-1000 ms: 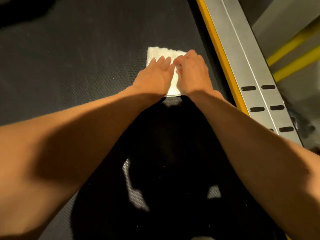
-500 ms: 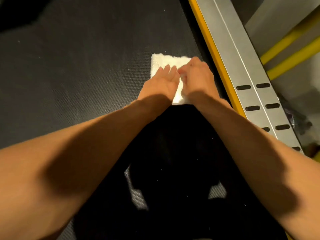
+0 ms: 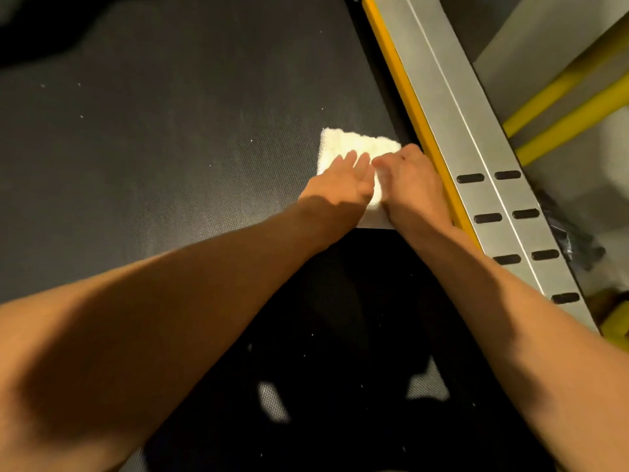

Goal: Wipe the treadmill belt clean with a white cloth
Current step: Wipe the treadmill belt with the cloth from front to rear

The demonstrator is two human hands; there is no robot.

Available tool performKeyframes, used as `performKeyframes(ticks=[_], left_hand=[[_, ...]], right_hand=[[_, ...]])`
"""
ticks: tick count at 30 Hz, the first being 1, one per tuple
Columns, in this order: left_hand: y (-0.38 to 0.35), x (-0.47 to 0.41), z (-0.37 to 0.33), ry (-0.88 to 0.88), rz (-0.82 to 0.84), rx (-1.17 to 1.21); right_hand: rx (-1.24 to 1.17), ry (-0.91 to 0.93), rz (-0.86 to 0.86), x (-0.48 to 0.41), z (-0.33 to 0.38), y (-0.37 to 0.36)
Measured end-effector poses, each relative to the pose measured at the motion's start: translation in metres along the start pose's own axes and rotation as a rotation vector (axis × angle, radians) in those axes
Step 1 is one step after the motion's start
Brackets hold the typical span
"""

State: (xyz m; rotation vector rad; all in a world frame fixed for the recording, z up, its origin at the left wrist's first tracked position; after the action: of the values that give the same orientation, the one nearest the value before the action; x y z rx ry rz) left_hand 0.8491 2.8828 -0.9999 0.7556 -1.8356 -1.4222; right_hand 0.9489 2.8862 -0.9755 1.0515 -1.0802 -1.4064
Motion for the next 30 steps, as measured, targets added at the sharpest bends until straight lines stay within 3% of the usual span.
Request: performKeyframes(ticks=[3, 6, 10, 13, 17, 19, 22, 25, 30], left_hand=[[0.003, -0.008, 0.003, -0.020, -0.017, -0.028], [0.005, -0.009, 0.003, -0.020, -0.007, -0.006], [-0.011, 0.021, -0.008, -0.159, -0.126, -0.088], [-0.004, 0.028, -0.006, -0.198, -0.088, -0.168], [0.013, 0.014, 0.005, -0.106, -0.004, -0.157], [0.015, 0.024, 0.008, -0.125, -0.090, -0.081], [0.013, 0.059, 0.011, -0.248, -0.185, -0.163], [0.012, 0.072, 0.041, -0.095, 0.019, -0.053], [0.012, 0.082, 0.050, -0.016, 0.010, -0.127]], right_hand=[[0.032, 0.049, -0.014, -0.001, -0.003, 0.009], [0.000, -0.042, -0.014, -0.001, 0.001, 0.011], [-0.002, -0.007, 0.051, 0.020, 0.002, 0.002], [0.014, 0.055, 0.063, 0.017, 0.003, -0.002], [-0.076, -0.103, -0.009, 0.007, 0.007, 0.001], [-0.065, -0.015, -0.012, 0.028, 0.019, 0.001], [-0.081, 0.132, -0.049, 0.060, 0.034, 0.003], [-0.041, 0.109, 0.007, 0.028, 0.045, -0.005], [-0.129, 0.073, -0.004, 0.036, 0.072, -0.011]])
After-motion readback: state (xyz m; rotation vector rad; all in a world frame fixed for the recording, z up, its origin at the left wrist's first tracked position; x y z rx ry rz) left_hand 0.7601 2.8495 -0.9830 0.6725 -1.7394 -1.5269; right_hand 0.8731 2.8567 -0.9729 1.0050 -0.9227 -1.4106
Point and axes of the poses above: each hand's wrist, its own x-axis away from the middle knuckle, its own y-axis out of the back of the hand, z = x × y, the point moved 6 cm from there along -x, towards the middle knuckle, and after that the axes turned 2 degrees about -y, right-handed, at the moved point
